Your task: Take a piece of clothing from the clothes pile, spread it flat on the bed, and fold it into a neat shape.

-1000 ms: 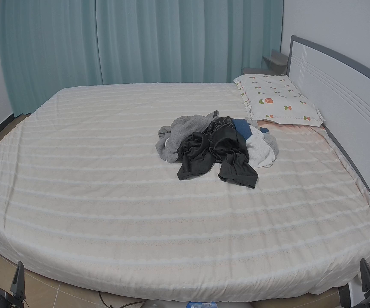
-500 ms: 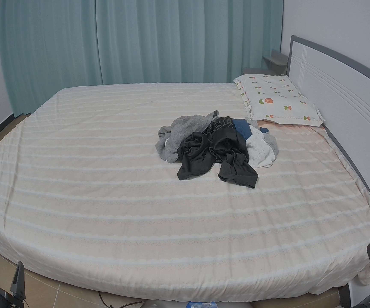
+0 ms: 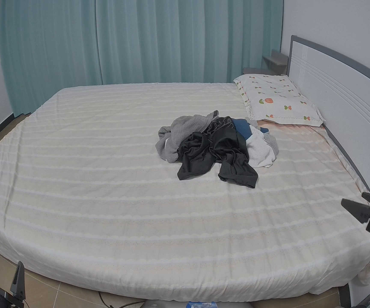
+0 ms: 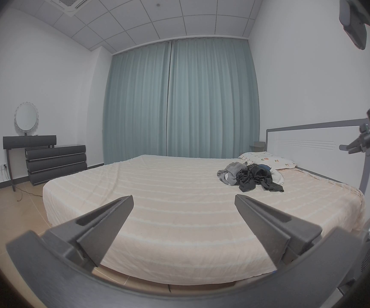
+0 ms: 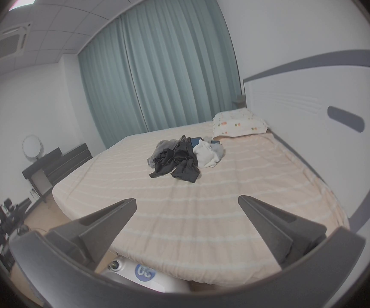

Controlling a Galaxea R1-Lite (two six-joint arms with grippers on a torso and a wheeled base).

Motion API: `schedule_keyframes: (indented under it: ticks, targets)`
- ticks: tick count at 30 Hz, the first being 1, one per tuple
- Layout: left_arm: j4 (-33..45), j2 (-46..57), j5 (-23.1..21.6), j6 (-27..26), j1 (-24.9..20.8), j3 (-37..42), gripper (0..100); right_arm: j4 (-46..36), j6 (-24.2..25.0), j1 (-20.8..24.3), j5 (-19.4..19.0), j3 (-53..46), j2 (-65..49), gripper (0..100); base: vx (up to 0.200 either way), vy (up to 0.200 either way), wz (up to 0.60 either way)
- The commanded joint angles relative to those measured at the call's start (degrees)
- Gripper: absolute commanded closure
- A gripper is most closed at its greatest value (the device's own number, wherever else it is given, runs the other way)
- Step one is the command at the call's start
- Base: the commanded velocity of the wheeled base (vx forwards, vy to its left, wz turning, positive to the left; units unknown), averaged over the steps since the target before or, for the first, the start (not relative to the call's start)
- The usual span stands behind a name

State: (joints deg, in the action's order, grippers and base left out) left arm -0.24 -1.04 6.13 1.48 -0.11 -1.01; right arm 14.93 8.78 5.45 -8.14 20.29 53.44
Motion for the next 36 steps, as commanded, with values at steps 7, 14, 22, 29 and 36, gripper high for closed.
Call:
schedule_keyframes:
  ticks: [7,14,22,29,36]
  targets:
    - [0.0,1.0,0.0,0.0,0.0,1.0,0,13.5,19.2,7.3,5.1,42.9,73.2,0,0.0,0.0,0.0]
    - [0.0,1.0,0.0,0.0,-0.1,1.0,0,9.1,21.8,7.4,8.1,56.5,84.5,0,0.0,0.0,0.0]
    - [0.0,1.0,0.0,0.0,0.0,1.0,0,0.3,29.3,7.5,8.4,70.3,92.6,0,0.0,0.0,0.0]
    - [0.0,1.0,0.0,0.0,0.0,1.0,0,-0.5,32.3,7.7,8.4,76.7,97.7,0,0.0,0.0,0.0]
    - [0.0,1.0,0.0,0.0,0.0,1.0,0,-1.7,33.9,8.7,8.5,83.8,101.9,0,0.0,0.0,0.0]
